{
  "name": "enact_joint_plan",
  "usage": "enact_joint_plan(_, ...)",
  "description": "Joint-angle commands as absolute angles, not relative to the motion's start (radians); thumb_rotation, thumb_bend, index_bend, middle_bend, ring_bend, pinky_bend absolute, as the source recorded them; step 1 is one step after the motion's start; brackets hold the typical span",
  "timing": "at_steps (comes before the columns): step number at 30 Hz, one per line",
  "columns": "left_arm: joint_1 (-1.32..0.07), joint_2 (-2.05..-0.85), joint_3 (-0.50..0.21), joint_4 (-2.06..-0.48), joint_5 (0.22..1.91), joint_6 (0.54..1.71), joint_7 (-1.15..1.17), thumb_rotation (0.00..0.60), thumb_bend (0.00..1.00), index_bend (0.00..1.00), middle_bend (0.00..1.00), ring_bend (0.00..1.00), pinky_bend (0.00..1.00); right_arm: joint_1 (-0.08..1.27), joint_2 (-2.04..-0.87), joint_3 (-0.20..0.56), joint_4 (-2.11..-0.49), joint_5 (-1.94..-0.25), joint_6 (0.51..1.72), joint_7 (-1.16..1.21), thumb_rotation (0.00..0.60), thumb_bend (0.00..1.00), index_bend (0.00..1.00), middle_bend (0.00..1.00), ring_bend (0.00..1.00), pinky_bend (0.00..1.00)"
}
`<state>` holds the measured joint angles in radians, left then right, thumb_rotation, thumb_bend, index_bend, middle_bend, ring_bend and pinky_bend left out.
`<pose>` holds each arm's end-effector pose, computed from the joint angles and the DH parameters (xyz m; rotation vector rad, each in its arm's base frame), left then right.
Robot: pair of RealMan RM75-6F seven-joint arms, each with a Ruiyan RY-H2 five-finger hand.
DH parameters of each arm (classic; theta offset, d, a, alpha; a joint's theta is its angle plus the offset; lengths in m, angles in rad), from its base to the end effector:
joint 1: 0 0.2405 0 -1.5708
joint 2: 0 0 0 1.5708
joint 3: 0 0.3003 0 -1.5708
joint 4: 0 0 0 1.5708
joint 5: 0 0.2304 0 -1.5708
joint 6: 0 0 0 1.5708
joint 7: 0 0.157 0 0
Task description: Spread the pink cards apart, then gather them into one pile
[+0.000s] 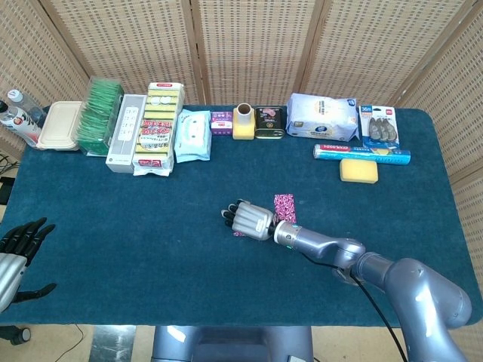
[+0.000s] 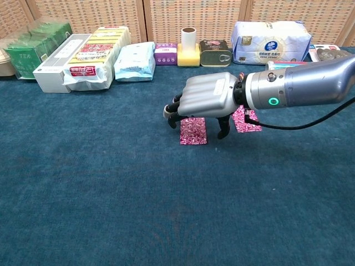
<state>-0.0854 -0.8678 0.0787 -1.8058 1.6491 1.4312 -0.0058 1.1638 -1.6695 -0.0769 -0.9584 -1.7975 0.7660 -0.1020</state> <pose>-0.3266 0.1639 0.1953 -1.6095 -0.9449 -0.8089 -0.1001 -0.4421 -0.1076 2.5388 0.1775 0.6589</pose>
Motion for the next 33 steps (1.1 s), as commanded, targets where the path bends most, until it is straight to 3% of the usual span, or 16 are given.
enact_joint_plan(1,-0.085,-0.867,0.079,-1.805,1.650,1.433,-0.007,0.600,0.08,0.00,0.00,0.00,0.06,1.169,-1.676,-0.078,-0.948,-1.792,0.754,-0.103,0.600,0.07,0.22,0.14,0.23,0.40)
enact_joint_plan(33,-0.086,-0.870,0.075,-1.807,1.640,1.426,0.002,0.600,0.08,0.00,0.00,0.00,0.06,1.178,-1.688,-0.079,-0.933,-1.755,0.728,-0.112,0.600,0.06,0.21,0.13,0.23,0.40)
